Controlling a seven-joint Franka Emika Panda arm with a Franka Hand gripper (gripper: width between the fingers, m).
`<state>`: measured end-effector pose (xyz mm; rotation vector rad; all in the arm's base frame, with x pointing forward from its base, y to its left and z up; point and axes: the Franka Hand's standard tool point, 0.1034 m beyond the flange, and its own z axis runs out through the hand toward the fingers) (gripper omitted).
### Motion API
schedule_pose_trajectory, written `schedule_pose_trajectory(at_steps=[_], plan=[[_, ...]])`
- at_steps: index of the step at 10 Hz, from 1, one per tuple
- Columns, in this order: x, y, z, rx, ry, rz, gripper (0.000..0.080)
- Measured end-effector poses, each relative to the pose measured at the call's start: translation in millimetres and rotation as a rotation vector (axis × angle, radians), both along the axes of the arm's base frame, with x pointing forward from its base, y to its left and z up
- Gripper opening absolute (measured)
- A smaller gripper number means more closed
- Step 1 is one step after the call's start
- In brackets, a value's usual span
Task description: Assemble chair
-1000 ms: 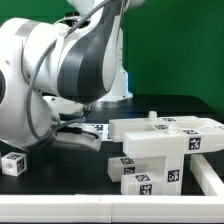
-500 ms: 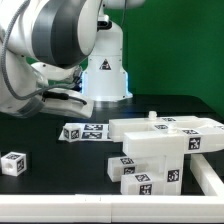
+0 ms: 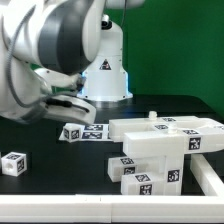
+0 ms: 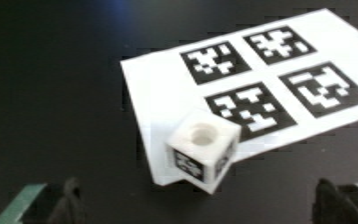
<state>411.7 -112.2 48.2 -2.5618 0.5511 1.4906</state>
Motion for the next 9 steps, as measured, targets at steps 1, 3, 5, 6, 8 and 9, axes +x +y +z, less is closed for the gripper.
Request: schedule_pose_trajectory(at_steps=[1, 3, 5, 6, 8, 9], plan=[[-11.8, 1.3, -9.0, -0.029, 0.019, -0.020, 0.0649], [-17.0, -0.2, -12.0, -0.052, 0.031, -0.036, 0.0649], [-21.1, 2.6, -14.7, -0.061, 0.050, -0.102, 0.0649], [-31.4, 0.5, -24.9, -0.054, 0.087, -0.243, 0.0649], [-43.4, -5.0, -32.6, -0.032, 0.119, -0.382, 0.0649], [-43.2, -5.2, -33.2, -0.036, 0.119, -0.375, 0.0649]])
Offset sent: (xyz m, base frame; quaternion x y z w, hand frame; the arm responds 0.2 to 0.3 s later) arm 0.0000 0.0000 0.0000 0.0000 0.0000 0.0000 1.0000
